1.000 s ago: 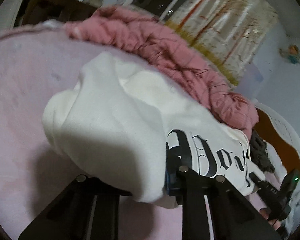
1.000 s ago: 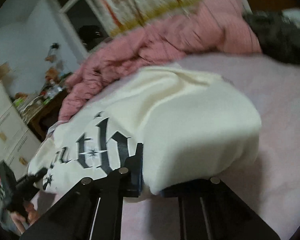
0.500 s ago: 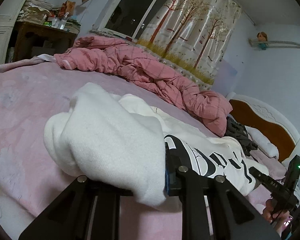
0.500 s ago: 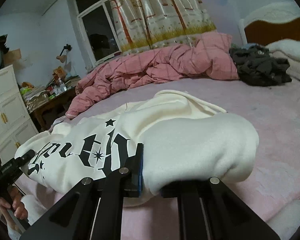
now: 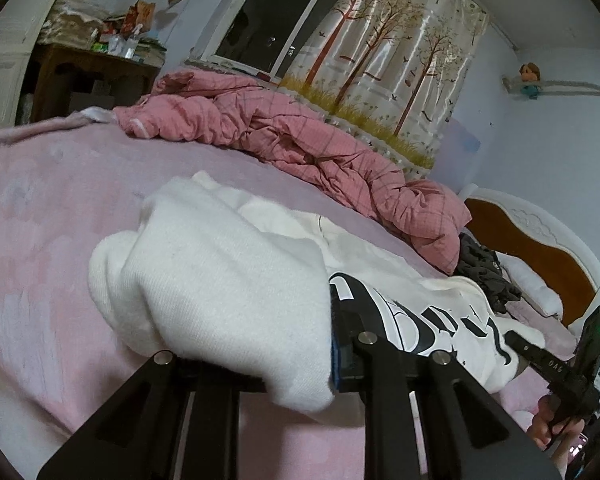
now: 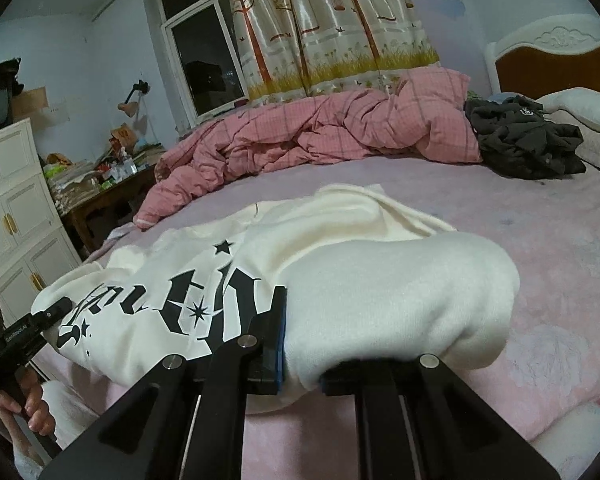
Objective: Fold large clothes
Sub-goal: 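Lift the held edge and fold it over the bundle with both grippers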
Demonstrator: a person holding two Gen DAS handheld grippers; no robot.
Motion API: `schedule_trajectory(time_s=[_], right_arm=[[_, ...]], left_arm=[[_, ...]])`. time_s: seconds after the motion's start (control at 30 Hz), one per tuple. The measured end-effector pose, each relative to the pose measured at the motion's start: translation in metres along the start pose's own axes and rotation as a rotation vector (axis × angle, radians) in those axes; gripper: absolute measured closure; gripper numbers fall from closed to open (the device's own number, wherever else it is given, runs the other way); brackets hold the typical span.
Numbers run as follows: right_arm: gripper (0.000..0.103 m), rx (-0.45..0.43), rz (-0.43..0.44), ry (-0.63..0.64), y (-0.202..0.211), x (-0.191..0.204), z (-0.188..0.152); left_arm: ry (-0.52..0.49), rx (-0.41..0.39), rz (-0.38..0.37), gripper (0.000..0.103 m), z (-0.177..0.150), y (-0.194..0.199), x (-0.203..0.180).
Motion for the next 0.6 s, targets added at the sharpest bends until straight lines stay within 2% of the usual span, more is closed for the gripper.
schedule_trajectory(time_s=[0.07,0.13,0.2,0.27,0.43,0.5,0.6], right_arm=[[0.091,-0.009,0.017,-0.01,-0.007,-0.001,0.017],[0.091,-0.014,0.042,-0.036,-0.018,-0.001,0.041],[0.091,-0.006,0.053,-0.054,-0.035,-0.002,0.064],[0.091,0.007,0.056,-0.087,-0.055,-0.004,0.084],[0.09,0.112,0.041,-0.178,-0.13,-0.017,0.13],[0.087,0.166,0.036,-0.256,-0.164,-0.027,0.14],[0.08,0.249,0.034,-0.369,-0.218,-0.045,0.146]], left_arm=[[0.016,0.032,0.025,0.084,0.017,-0.012,-0.004],[0.052,0.099,0.067,0.083,0.035,-0.03,-0.004],[0.092,0.116,0.06,0.083,0.053,-0.045,-0.003],[0.07,0.12,0.087,0.083,0.073,-0.066,-0.006],[0.135,0.213,0.117,0.081,0.113,-0.142,0.003],[0.161,0.263,0.136,0.079,0.121,-0.175,0.01],[0.11,0.378,0.194,0.078,0.125,-0.227,0.017]])
Point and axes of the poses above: each gripper's, at about its wrist camera, not at the fingertips, and y roughly against the way its jaws point, x to its left, z to its top, the point moved 6 cm from there along -y, roughly the way its jaws point, and after that the axes turned 4 degrees about z, right-handed, at the moved point
